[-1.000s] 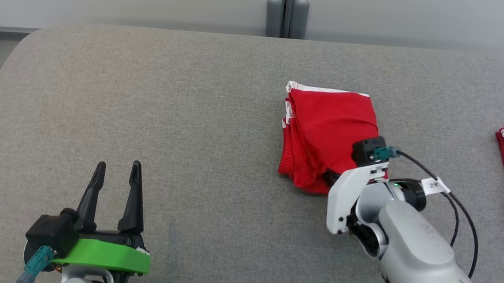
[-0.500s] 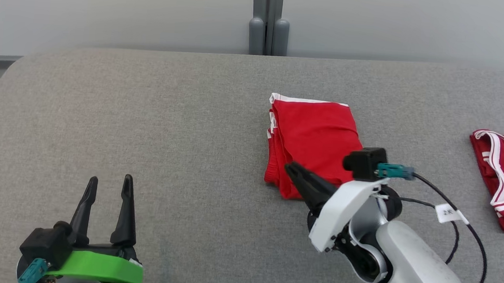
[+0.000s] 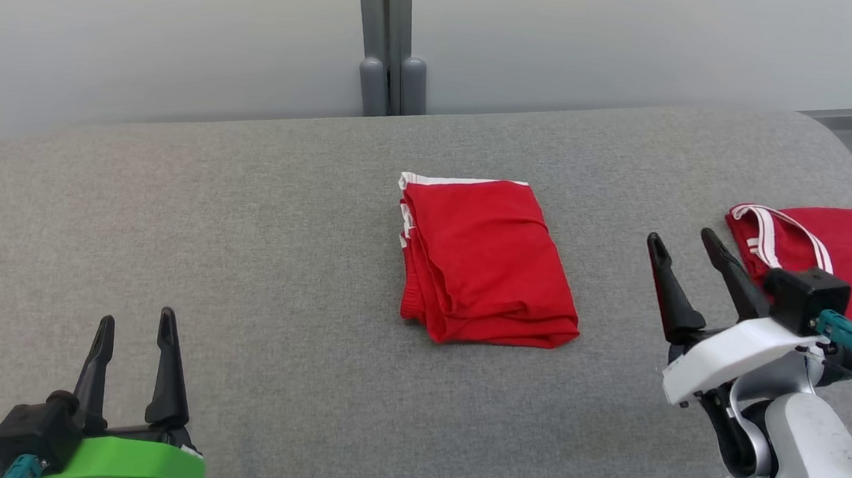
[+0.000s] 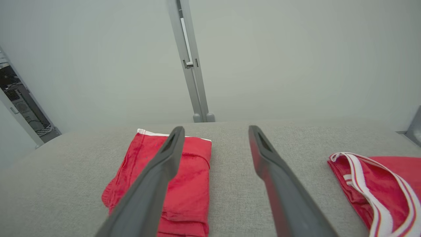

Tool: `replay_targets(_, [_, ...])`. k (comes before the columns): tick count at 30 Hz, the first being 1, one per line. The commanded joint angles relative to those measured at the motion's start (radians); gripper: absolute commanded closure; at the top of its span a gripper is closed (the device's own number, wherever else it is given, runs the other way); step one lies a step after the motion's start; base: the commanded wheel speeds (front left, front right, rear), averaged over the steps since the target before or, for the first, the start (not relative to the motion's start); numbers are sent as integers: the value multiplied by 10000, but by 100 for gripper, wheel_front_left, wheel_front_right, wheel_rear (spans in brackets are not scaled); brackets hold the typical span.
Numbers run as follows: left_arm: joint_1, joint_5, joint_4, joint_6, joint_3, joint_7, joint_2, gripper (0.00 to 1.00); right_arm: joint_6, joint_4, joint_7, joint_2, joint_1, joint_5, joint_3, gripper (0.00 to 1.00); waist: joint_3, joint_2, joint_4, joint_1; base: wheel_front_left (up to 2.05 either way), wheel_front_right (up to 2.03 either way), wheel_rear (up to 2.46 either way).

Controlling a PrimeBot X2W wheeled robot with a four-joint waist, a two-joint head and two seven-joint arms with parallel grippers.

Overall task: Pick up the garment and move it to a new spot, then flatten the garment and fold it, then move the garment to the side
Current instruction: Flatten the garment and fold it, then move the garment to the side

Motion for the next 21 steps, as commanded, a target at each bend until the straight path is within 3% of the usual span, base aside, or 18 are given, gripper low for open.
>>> replay_targets(1, [175, 45, 27, 36, 27, 5, 18, 0, -4, 80, -154, -29, 162, -242, -152, 0, -43, 0, -175, 0, 0, 0, 0])
replay_targets(21, [457, 242, 248, 137, -275, 5, 20, 0, -4, 1816, -1174, -13, 152, -413, 12, 0, -253, 0, -535, 0, 0, 0, 0])
